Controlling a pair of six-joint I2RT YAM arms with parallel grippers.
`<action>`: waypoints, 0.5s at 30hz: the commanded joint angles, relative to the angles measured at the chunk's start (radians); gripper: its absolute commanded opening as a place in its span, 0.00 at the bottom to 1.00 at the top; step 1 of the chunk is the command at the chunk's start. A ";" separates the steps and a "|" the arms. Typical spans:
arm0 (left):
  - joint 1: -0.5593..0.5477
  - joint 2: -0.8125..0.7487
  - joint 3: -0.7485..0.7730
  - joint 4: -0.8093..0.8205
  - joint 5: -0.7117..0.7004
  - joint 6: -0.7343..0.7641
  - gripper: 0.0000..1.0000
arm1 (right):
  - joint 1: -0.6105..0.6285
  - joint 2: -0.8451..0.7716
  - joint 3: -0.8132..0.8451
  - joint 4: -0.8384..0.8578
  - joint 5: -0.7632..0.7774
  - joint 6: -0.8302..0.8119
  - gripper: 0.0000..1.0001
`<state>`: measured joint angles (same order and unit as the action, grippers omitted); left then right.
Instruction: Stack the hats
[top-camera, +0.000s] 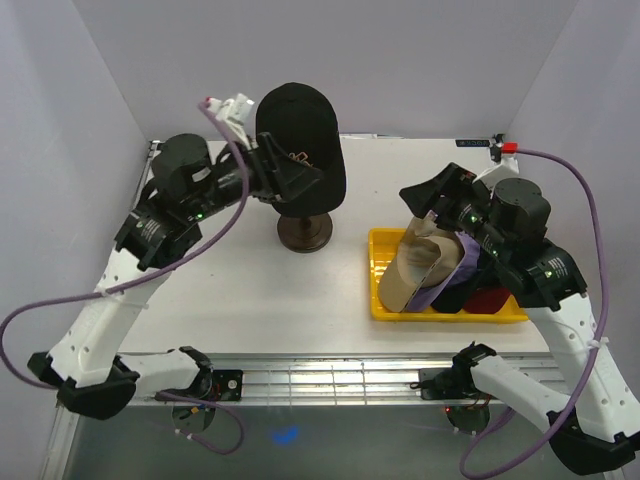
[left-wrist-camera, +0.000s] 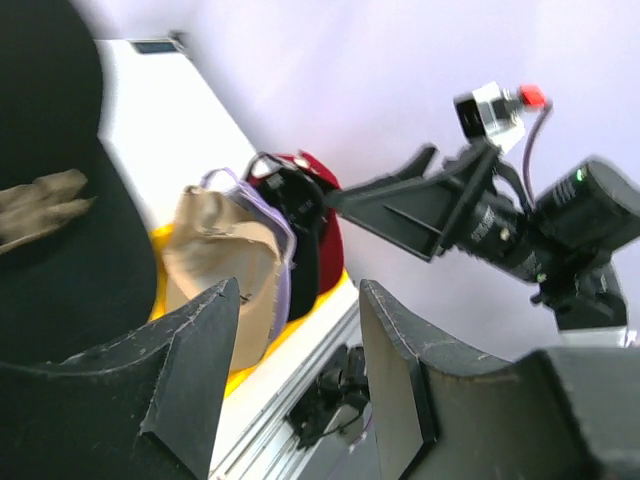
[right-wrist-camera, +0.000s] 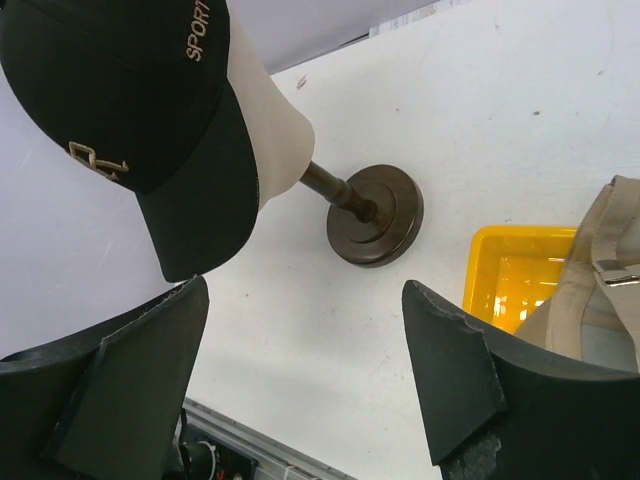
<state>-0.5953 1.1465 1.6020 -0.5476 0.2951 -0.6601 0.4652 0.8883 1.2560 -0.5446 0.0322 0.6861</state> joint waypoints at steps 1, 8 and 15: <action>-0.170 0.114 0.127 -0.055 -0.158 0.126 0.61 | 0.003 -0.012 0.039 -0.057 0.067 -0.030 0.84; -0.412 0.191 0.030 0.027 -0.333 0.145 0.61 | 0.004 -0.075 0.177 -0.155 0.265 -0.042 0.84; -0.601 0.291 -0.077 0.095 -0.488 0.128 0.60 | 0.004 -0.155 0.229 -0.170 0.397 -0.030 0.84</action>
<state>-1.1400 1.4193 1.5536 -0.4973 -0.0784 -0.5388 0.4652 0.7547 1.4517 -0.7094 0.3222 0.6617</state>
